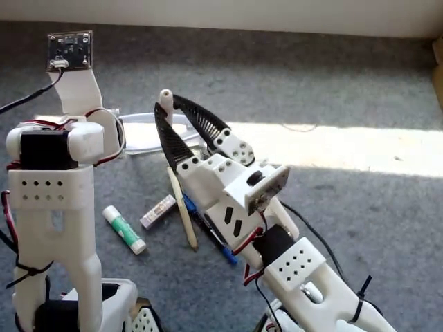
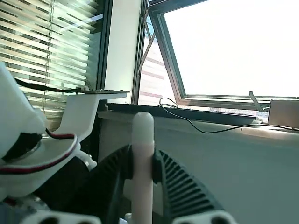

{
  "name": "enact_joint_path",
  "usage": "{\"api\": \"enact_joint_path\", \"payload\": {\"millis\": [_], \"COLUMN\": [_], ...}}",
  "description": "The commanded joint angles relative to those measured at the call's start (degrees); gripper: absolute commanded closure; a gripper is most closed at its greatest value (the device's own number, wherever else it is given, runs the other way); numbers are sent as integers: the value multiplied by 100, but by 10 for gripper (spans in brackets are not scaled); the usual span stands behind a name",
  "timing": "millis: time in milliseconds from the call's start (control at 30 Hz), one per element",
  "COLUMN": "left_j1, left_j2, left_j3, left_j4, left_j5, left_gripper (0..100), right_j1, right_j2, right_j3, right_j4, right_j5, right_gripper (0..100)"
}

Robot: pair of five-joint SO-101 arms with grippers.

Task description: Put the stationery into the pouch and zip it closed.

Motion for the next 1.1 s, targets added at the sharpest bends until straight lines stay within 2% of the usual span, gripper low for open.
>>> {"api": "enact_joint_path", "payload": {"millis": [0,300,567,800,1000,1067], "left_j1": [31,31,31,31,31,31], "left_j2": [13,13,13,13,13,13], "left_j3": [-4,-4,4,4,4,4], "left_j4": [-9,-9,0,9,0,0], "left_j5": [18,18,18,18,18,18], "left_gripper": [993,993,993,993,993,993], "right_j1": [-31,-40,-48,-4,-4,-4], "right_j2": [-75,-40,-92,-92,-92,-92], "right_j3": [347,804,831,66,-426,-453], "right_j4": [-119,-57,1314,2809,3881,3996], "right_j5": [70,35,9,-774,-1152,-1169], "right_gripper": [993,993,991,988,889,887]}}
